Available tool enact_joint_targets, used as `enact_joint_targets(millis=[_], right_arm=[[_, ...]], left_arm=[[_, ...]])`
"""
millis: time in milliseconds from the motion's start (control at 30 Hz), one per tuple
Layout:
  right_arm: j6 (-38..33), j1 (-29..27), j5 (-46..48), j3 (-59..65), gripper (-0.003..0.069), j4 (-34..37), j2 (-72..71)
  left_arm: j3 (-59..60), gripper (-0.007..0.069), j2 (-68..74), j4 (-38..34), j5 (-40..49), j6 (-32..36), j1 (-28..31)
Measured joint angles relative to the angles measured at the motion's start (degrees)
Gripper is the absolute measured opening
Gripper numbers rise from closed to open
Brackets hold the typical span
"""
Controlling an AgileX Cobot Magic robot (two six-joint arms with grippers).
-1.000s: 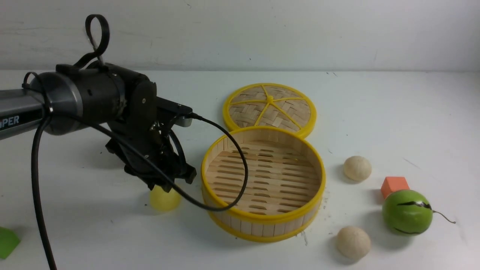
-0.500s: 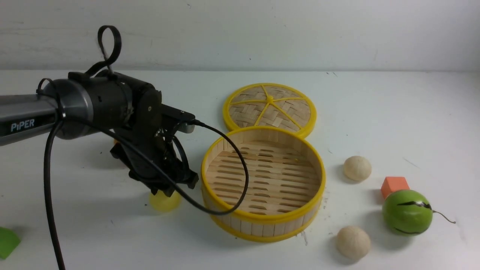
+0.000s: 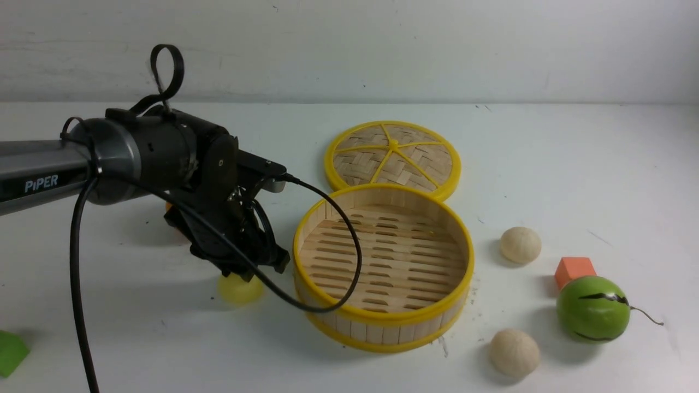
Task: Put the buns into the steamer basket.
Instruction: Use the left arm to grab a steamed stuffed bun, then use the left arm to put the steamed stuffed bun into the steamer
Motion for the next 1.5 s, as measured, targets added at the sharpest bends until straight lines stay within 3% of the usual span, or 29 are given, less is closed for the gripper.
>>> enact_joint_targets(millis=[767, 833, 1033, 1133, 1500], right_arm=[[0.0, 0.0, 0.0, 0.0, 0.0239, 0.0, 0.0], [0.0, 0.0, 0.0, 0.0, 0.0239, 0.1, 0.0], [0.0, 0.0, 0.0, 0.0, 0.0239, 0.0, 0.0], [0.0, 0.0, 0.0, 0.0, 0.0239, 0.0, 0.0], [0.0, 0.0, -0.1, 0.0, 0.0239, 0.0, 0.0]], left_arm=[[-0.3, 0.0209, 1.1, 0.2, 0.9, 0.0, 0.0], [-0.3, 0.0195, 1.1, 0.2, 1.0, -0.1, 0.0], [-0.3, 0.0043, 1.1, 0.5, 2.4, -0.2, 0.0], [-1.2, -0.0013, 1.1, 1.3, 4.0, -0.2, 0.0], [-14.3, -0.0013, -1.8, 1.0, 20.7, -0.3, -0.5]])
